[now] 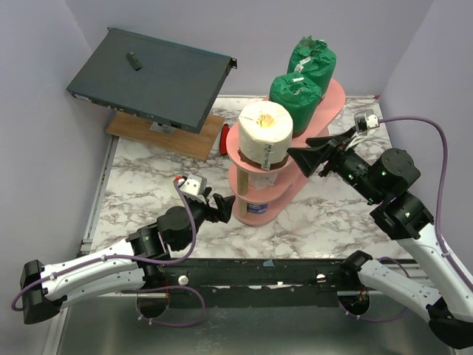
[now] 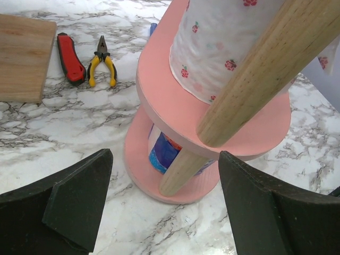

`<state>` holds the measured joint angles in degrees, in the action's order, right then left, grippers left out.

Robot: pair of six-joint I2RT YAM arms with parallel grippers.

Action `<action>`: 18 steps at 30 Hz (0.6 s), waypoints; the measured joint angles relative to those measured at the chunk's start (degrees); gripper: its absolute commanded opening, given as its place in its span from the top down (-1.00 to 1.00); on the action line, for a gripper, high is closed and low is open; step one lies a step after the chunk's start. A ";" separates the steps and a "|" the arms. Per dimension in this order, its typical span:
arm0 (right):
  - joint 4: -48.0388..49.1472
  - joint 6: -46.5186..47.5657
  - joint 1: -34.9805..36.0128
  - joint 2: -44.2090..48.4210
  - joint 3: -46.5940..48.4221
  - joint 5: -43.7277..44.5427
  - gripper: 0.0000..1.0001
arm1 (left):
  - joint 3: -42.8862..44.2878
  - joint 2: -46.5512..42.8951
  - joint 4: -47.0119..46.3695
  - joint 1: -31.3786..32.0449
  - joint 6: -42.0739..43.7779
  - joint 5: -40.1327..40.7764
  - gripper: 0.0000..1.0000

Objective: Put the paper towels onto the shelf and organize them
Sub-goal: Adjust the paper towel on the shelf.

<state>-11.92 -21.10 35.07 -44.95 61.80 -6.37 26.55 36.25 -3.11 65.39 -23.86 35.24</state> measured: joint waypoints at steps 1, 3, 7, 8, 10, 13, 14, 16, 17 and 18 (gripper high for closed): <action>0.02 -0.04 0.00 -0.20 0.00 0.63 -0.57 | 0.00 0.13 0.00 0.00 0.00 0.00 -0.68; 0.04 -0.15 0.00 -0.74 0.00 1.70 -0.57 | 0.00 0.20 -0.04 0.00 0.00 0.00 -0.68; 0.24 -0.48 0.00 -1.42 0.00 3.61 -0.57 | 0.00 0.17 -0.22 0.00 0.00 0.00 -0.68; 0.35 -0.50 0.00 -1.49 0.00 4.13 -0.57 | 0.00 0.15 -0.22 0.00 -0.02 0.00 -0.68; 0.48 -0.70 0.00 -1.62 0.00 5.22 -0.57 | 0.00 0.04 -0.22 0.00 -0.02 0.00 -0.68; 0.79 -0.94 0.00 -1.73 0.00 6.14 -0.59 | 0.00 -0.28 -0.22 0.00 -0.02 0.00 -0.68; 0.83 -0.96 0.00 -1.66 0.00 6.25 -0.60 | 0.00 -0.50 -0.22 0.00 -0.02 0.00 -0.68; 0.81 -0.94 0.00 -1.18 -0.02 6.54 -0.61 | 0.00 -0.87 -0.22 0.00 0.00 0.02 -0.68; 0.74 -0.92 0.00 -0.70 -0.02 6.82 -0.60 | 0.00 -1.16 -0.20 0.00 0.00 0.02 -0.68; 0.61 -0.87 0.00 -0.02 -0.02 7.32 -0.60 | 0.00 -1.38 -0.20 0.00 0.00 0.02 -0.68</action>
<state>-11.31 -21.98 35.07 -44.97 61.78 0.95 26.55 34.87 -3.31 65.39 -23.86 35.27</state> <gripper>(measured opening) 0.801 0.840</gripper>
